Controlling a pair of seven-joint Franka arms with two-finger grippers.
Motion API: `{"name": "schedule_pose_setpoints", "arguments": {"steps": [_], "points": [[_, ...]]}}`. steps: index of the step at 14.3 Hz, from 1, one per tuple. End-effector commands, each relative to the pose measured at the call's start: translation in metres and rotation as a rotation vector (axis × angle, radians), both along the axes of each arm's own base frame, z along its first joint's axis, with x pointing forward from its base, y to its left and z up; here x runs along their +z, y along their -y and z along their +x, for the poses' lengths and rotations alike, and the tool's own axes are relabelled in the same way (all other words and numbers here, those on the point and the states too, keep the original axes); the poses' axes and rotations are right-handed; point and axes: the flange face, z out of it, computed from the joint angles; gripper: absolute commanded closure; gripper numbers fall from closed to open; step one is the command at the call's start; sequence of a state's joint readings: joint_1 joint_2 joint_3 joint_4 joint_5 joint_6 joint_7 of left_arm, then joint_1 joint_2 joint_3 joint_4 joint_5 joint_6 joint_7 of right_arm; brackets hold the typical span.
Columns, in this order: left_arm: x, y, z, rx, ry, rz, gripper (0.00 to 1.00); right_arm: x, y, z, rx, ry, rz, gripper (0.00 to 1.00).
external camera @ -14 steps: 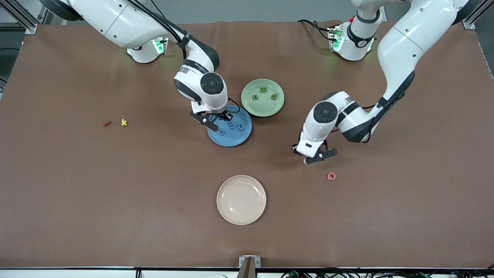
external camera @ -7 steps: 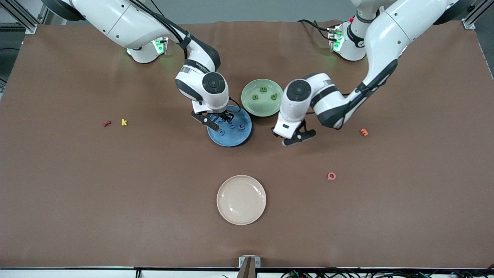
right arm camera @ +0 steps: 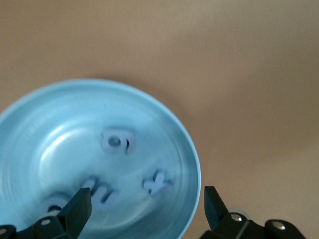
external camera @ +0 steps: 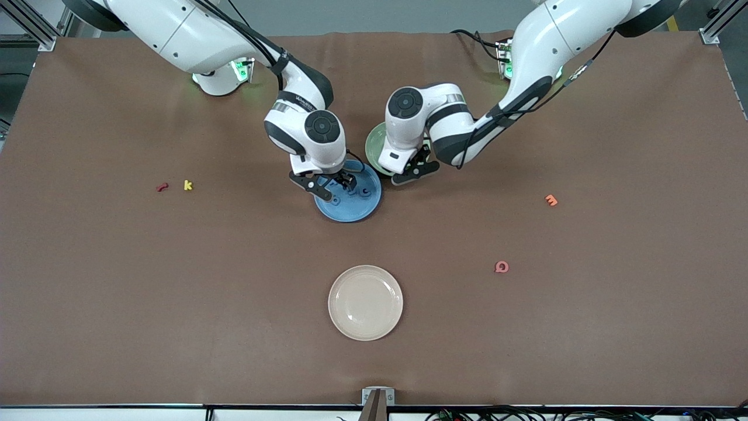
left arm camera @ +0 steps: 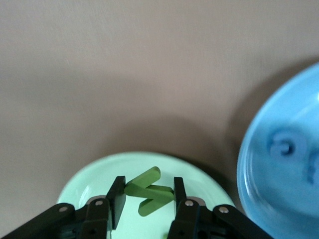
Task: Sort letters by color into matching plates
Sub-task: 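Lower the zigzag onto the green plate and open the left gripper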
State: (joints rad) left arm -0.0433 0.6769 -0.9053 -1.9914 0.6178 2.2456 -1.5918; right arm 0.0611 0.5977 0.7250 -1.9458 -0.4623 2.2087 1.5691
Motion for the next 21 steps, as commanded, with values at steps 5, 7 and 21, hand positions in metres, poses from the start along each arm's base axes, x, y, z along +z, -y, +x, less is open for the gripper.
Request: {"name": "schedule_pose_setpoints", "arguments": {"steps": [5, 7, 21], "points": [[-0.014, 0.008, -0.028, -0.022, -0.046, 0.024, 0.74, 0.024, 0.053, 0.051, 0.093, -0.006, -0.036, 0.0], [-0.016, 0.01, -0.031, -0.028, -0.051, 0.024, 0.64, 0.025, 0.052, 0.051, 0.094, -0.004, -0.036, 0.0], [0.071, -0.069, 0.053, -0.018, -0.003, 0.0, 0.02, 0.061, 0.207, 0.125, 0.423, -0.087, -0.037, 0.0]]}}
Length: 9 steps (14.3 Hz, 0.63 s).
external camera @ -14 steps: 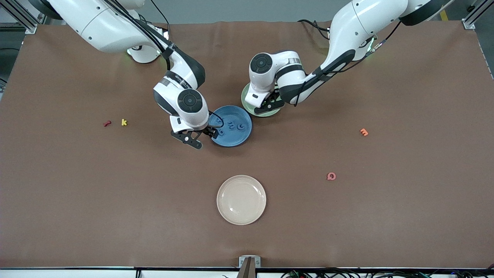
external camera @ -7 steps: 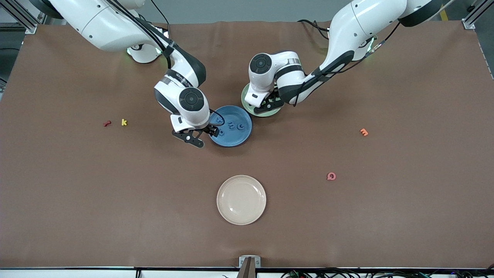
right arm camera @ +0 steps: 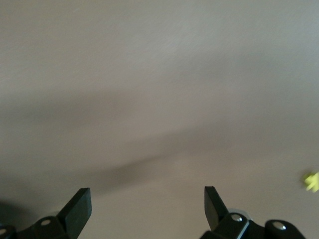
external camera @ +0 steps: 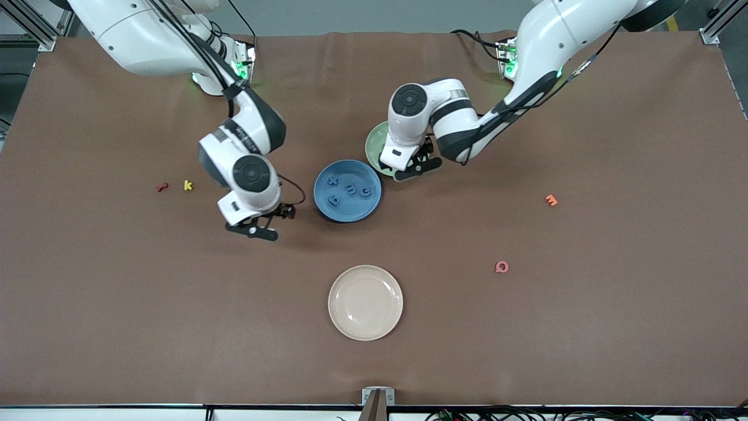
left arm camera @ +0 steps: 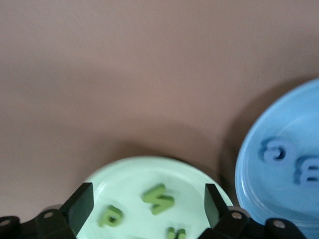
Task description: Sort letters by color into matching plates
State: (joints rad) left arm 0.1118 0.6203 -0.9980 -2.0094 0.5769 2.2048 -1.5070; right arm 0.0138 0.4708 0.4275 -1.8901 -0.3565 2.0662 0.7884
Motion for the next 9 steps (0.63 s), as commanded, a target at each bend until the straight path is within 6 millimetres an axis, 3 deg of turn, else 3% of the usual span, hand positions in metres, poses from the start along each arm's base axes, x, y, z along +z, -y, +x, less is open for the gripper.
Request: {"name": "schedule_pose_setpoints", "arguments": {"steps": [1, 3, 6, 9], "points": [[0.052, -0.055, 0.035, -0.044, -0.027, 0.011, 0.02, 0.043, 0.066, 0.02, 0.076, -0.015, 0.064, 0.0], [0.091, -0.097, 0.063, -0.077, -0.062, -0.02, 0.02, 0.065, 0.12, 0.029, 0.133, -0.052, 0.098, 0.0], [0.132, -0.142, 0.088, -0.074, -0.051, -0.035, 0.02, 0.116, 0.184, 0.036, 0.166, -0.074, 0.12, 0.0], [0.162, -0.183, 0.121, -0.035, -0.009, -0.069, 0.02, 0.178, 0.217, 0.044, 0.156, -0.098, 0.114, 0.0]]}}
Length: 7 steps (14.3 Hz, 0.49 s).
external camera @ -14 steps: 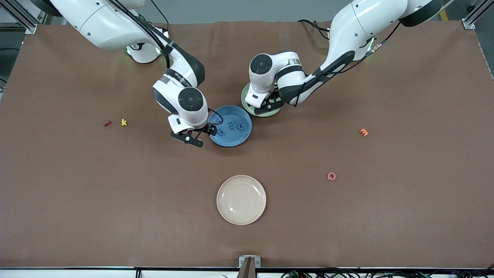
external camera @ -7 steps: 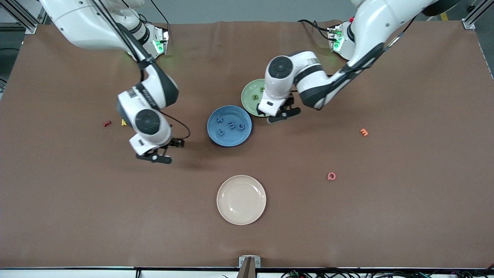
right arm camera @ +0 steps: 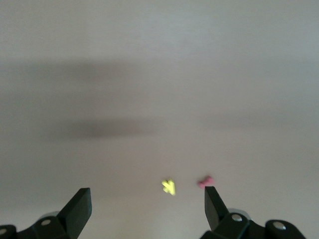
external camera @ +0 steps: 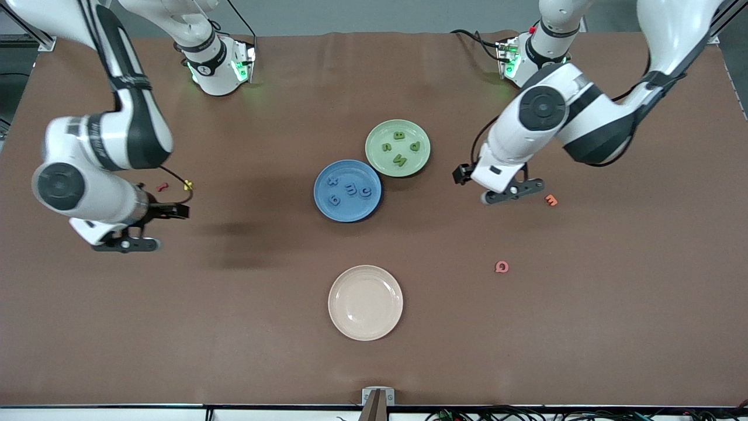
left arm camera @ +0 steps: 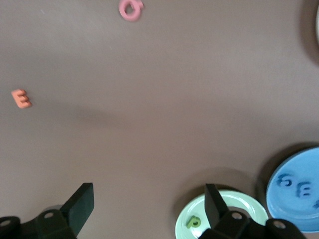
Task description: Sort letters by color into matching plates
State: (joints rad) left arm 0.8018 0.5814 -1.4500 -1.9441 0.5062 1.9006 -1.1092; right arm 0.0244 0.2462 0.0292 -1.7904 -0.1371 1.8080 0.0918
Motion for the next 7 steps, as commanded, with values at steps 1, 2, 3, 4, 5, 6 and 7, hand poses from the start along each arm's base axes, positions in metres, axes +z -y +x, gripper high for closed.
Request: {"name": "schedule_pose_setpoints", "arguments": {"steps": [1, 2, 3, 4, 5, 6, 7], "points": [[0.028, -0.02, 0.02, 0.022, 0.03, -0.016, 0.02, 0.063, 0.014, 0.004, -0.012, -0.001, 0.022, 0.0], [0.033, -0.026, 0.028, 0.033, 0.045, -0.02, 0.02, 0.087, 0.02, 0.003, -0.029, 0.018, 0.027, 0.0], [0.034, -0.041, 0.041, 0.062, 0.056, -0.019, 0.02, 0.105, 0.024, 0.0, -0.041, 0.039, 0.038, 0.0], [0.032, -0.057, 0.053, 0.082, 0.065, -0.01, 0.02, 0.122, 0.03, -0.006, -0.052, 0.059, 0.046, 0.0], [0.033, -0.069, 0.062, 0.086, 0.072, -0.009, 0.02, 0.136, 0.037, -0.011, -0.059, 0.079, 0.051, 0.0], [0.033, -0.081, 0.07, 0.089, 0.076, -0.01, 0.02, 0.148, 0.042, -0.019, -0.049, 0.082, 0.054, 0.0], [0.03, -0.098, 0.08, 0.097, 0.078, -0.004, 0.02, 0.161, 0.044, -0.022, -0.046, 0.084, 0.056, 0.0]]}}
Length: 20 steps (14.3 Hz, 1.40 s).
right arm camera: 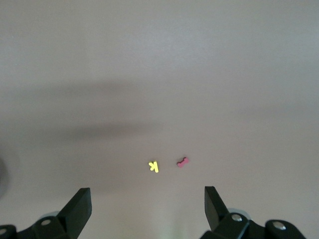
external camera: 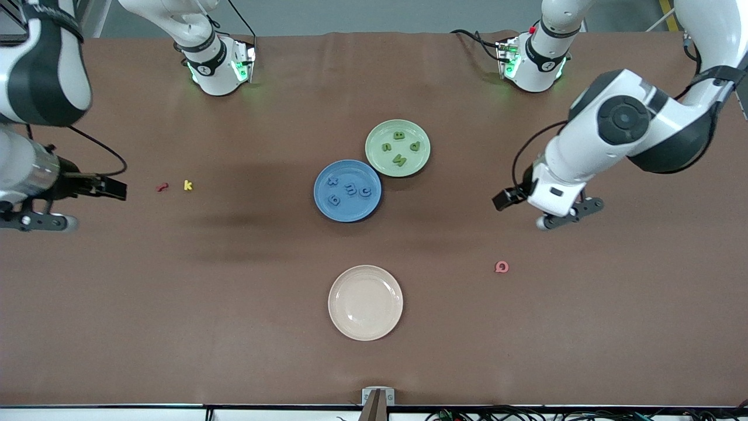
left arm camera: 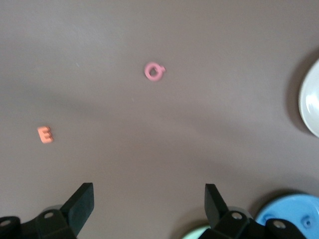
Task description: Sort letters by color into matching plates
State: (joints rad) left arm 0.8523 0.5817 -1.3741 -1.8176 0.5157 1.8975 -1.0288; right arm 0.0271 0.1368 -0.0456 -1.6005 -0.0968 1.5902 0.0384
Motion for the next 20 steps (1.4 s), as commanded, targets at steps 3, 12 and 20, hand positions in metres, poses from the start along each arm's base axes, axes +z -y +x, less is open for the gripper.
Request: {"name": "schedule_pose_setpoints", "arguments": {"steps": [3, 12, 20], "points": [[-0.008, -0.049, 0.027, -0.001, 0.003, 0.032, 0.02, 0.071, 0.009, -0.02, -0.004, -0.008, 0.027, 0.0], [-0.07, -0.06, 0.053, -0.097, -0.058, 0.147, 0.02, 0.086, 0.013, -0.022, -0.028, 0.01, 0.062, 0.0], [-0.057, -0.109, 0.06, -0.19, -0.114, 0.051, 0.02, 0.112, 0.018, -0.018, -0.041, 0.074, 0.075, 0.0]]}}
